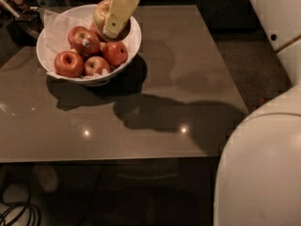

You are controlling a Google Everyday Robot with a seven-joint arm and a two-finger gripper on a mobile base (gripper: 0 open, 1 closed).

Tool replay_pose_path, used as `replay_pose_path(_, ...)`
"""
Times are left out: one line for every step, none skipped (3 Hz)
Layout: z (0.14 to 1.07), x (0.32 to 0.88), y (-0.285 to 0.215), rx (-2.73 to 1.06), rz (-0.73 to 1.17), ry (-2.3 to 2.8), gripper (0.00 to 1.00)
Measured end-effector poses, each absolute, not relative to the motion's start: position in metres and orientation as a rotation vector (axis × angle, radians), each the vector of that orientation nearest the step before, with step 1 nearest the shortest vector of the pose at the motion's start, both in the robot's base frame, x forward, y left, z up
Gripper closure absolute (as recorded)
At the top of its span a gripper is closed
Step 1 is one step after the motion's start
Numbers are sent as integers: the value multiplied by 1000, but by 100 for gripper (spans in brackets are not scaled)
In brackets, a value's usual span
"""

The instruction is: Pick apple from white bowl

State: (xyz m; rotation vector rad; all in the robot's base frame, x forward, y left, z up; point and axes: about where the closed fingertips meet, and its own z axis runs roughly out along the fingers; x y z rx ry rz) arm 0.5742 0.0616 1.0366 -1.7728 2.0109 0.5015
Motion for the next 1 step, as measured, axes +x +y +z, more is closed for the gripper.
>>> replay_pose_path(1038,581,68,-1749,498,1995,100)
